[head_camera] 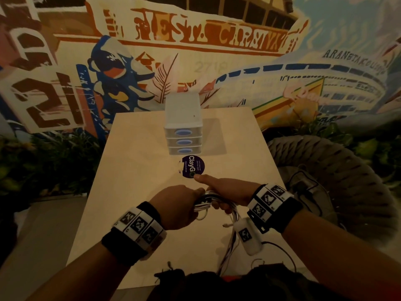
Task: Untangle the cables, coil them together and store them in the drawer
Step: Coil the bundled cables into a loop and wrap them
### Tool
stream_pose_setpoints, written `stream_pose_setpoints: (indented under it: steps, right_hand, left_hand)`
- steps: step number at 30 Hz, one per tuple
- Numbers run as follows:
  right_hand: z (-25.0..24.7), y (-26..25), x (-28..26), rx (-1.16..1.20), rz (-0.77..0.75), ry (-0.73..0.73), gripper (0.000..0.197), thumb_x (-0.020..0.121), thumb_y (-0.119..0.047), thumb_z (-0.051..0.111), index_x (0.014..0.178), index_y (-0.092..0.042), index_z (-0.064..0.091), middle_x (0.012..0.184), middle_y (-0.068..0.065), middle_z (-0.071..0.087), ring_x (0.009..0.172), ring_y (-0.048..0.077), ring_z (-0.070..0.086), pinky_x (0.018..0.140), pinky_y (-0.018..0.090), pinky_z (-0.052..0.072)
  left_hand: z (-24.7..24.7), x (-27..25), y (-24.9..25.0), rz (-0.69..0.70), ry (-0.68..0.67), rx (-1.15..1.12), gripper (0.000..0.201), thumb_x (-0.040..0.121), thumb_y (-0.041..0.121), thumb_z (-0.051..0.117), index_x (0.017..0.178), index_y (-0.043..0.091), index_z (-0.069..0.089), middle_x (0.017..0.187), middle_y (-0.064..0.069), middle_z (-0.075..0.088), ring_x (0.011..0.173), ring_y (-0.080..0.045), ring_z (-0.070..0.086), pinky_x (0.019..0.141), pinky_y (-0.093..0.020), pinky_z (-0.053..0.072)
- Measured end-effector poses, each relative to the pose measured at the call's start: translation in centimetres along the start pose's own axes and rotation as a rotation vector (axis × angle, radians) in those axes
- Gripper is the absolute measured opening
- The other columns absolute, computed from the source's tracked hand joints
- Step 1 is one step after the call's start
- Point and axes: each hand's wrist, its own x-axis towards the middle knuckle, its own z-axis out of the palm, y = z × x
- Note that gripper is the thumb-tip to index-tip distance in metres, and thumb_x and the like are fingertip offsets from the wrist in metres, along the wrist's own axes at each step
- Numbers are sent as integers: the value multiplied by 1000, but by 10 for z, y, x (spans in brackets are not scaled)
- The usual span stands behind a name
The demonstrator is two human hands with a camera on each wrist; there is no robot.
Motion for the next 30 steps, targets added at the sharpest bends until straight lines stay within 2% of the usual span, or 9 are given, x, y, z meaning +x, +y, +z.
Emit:
stream_pose_setpoints:
  steps: [6, 10, 13, 17, 22, 25, 27, 29, 30]
  right_hand:
    - [4, 0, 0, 48, -35, -5, 77, 80, -89, 40, 70, -15, 58, 56, -1, 48, 48, 14, 39, 54, 28, 39]
    - [0, -8, -2, -346, -45, -47, 81, 78, -89, 46, 84, -13, 73, 73, -1, 74, 62, 16, 66, 74, 33, 59]
    - [-8, -17, -9, -445, -55, -131, 59, 79, -75, 65, 96, -20, 76, 81, -10, 77, 72, 5, 73, 79, 29, 60]
    - [-1, -31, -7, -625, -52, -108, 38, 75, -52, 81, 95, -19, 79, 78, -10, 77, 71, 3, 73, 69, 25, 55]
    - [27, -30, 2, -713, -13, -19, 22, 87, -31, 74, 77, -12, 73, 51, -9, 65, 48, 4, 62, 54, 22, 49]
    - [37, -24, 6, -660, -28, 44, 21, 90, -26, 70, 88, -5, 76, 75, 3, 74, 62, 14, 66, 66, 28, 57]
    - [42, -21, 7, -672, -67, 62, 21, 92, -23, 67, 91, -3, 72, 76, 7, 68, 67, 20, 61, 70, 32, 52]
    - [43, -18, 7, -718, -120, 49, 24, 97, -26, 60, 83, -6, 63, 71, 4, 55, 69, 23, 53, 69, 32, 43]
    - [41, -16, 6, -715, -140, 32, 28, 99, -28, 57, 79, -8, 59, 70, 3, 51, 68, 22, 49, 66, 32, 40]
  left_hand:
    - [10, 7, 3, -66, 97, -84, 26, 97, 29, 56, 123, 25, 55, 102, 1, 68, 85, -18, 65, 76, -35, 58]
    - [15, 10, 0, -107, 74, -63, 19, 99, 28, 51, 114, 29, 63, 96, 6, 68, 87, -17, 66, 73, -30, 54]
    - [4, 9, 6, -86, 34, 68, 21, 100, 32, 49, 105, 23, 66, 88, 3, 69, 80, -18, 65, 66, -27, 47]
    - [-5, 9, 17, -97, -5, 194, 21, 97, 34, 53, 100, 25, 72, 84, 4, 71, 76, -19, 67, 67, -29, 53]
    - [-1, 5, 20, -155, -35, 186, 19, 95, 27, 55, 87, 19, 70, 73, 4, 61, 72, -20, 62, 69, -28, 49]
    - [-3, 4, 17, -171, -34, 195, 23, 94, 20, 52, 71, 19, 57, 63, 6, 50, 68, -19, 57, 67, -28, 48]
    - [-4, 3, 15, -190, -59, 195, 27, 93, 17, 49, 66, 19, 49, 60, 6, 45, 66, -19, 55, 66, -29, 48]
    - [-6, 2, 12, -207, -49, 170, 21, 93, 22, 49, 75, 18, 58, 65, 5, 52, 68, -20, 58, 64, -29, 47]
    - [-8, -1, 11, -211, -27, 151, 17, 94, 27, 50, 89, 20, 64, 72, 5, 60, 72, -19, 62, 65, -28, 47]
